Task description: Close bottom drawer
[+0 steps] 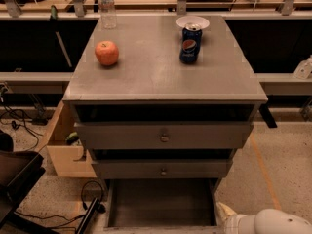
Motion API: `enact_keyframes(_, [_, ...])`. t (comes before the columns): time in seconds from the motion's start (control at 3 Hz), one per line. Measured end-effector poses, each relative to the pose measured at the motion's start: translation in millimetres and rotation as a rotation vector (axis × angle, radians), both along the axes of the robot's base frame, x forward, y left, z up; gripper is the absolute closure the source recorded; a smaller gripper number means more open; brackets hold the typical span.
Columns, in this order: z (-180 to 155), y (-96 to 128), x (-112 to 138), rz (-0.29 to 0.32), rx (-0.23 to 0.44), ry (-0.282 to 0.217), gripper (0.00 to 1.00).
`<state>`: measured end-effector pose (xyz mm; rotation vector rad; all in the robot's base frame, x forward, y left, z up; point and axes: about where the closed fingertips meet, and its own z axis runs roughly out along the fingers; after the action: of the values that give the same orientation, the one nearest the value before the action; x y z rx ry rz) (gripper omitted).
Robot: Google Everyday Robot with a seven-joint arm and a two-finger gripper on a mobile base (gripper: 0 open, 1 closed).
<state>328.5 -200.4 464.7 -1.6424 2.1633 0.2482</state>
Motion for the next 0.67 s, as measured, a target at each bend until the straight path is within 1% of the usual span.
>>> enact_keyframes(0.33, [-57.5,-13.2,-9.5,-0.004,-0.071,0.04,0.0])
enact_keyframes(0.67, [-97.1,-31.0,1.0,-0.017,-0.134,0.037,0.0])
